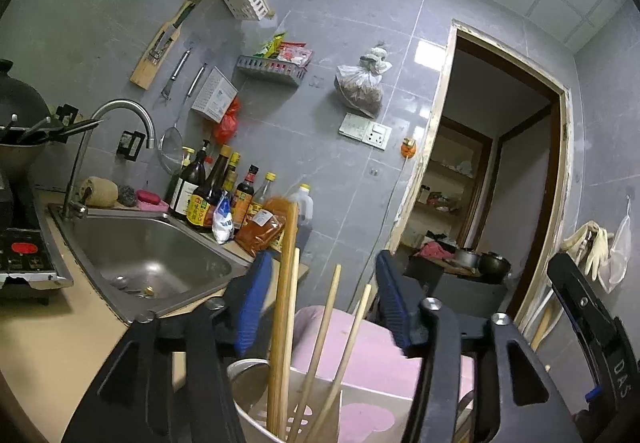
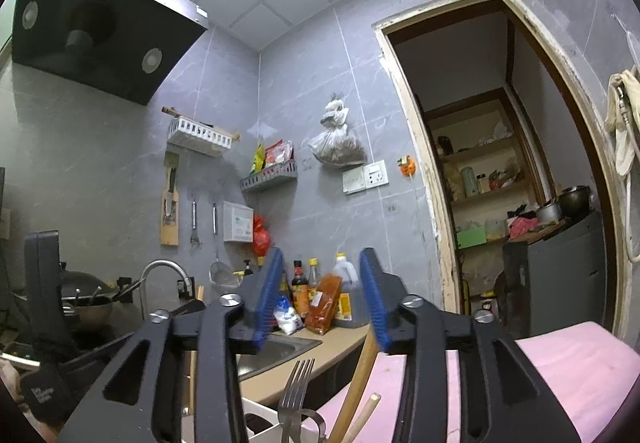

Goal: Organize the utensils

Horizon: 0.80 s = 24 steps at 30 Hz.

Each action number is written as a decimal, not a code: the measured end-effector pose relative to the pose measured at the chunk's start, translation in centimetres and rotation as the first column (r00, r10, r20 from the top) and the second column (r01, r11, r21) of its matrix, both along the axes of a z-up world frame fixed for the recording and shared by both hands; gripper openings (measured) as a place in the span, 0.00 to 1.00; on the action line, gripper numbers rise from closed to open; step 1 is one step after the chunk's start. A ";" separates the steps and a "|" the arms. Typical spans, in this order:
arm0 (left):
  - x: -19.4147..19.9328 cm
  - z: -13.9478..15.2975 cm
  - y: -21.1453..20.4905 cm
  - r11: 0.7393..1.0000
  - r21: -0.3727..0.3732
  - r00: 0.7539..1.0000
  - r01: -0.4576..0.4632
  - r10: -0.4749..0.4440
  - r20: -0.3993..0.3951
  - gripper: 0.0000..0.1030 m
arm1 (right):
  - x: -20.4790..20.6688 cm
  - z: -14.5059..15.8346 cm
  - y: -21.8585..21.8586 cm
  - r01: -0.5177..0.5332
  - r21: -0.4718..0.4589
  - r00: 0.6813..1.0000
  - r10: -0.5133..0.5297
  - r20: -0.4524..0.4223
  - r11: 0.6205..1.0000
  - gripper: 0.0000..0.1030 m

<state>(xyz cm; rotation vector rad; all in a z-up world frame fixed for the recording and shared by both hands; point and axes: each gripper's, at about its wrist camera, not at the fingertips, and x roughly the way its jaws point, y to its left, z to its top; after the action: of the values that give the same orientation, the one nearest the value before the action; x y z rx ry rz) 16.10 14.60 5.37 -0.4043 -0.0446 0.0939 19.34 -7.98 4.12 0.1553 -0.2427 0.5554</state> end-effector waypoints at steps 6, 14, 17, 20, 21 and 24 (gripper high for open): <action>-1.1 0.7 0.1 1.000 -0.007 0.999 0.015 -0.015 -0.031 0.62 | -1.1 0.2 -0.7 0.037 -0.012 0.999 -0.037 0.007 0.999 0.50; -2.6 0.6 -0.9 0.998 0.044 0.992 0.055 -0.050 -0.115 0.76 | -2.6 0.1 -3.2 0.097 -0.015 0.994 -0.097 -0.040 0.995 0.68; -3.4 0.5 -1.8 0.993 0.090 0.990 0.077 -0.066 -0.128 0.83 | -3.3 -0.1 -4.4 0.117 -0.020 0.991 -0.118 -0.068 0.993 0.72; -4.3 0.4 -2.5 0.987 0.125 0.988 0.098 -0.081 -0.132 0.87 | -3.9 -0.2 -5.4 0.140 -0.027 0.985 -0.141 -0.096 0.990 0.74; -4.6 0.4 -2.9 0.984 0.142 0.987 0.107 -0.088 -0.136 0.88 | -4.2 -0.2 -5.7 0.146 -0.030 0.984 -0.148 -0.103 0.989 0.75; -5.3 0.3 -3.8 0.975 0.176 0.982 0.136 -0.110 -0.152 0.90 | -5.1 -0.3 -6.5 0.162 -0.044 0.979 -0.166 -0.118 0.986 0.78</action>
<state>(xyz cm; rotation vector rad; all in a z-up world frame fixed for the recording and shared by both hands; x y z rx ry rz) 10.77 10.83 5.71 -0.2121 0.1109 -0.0047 14.26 -14.48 3.82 0.1340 -0.1266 0.3843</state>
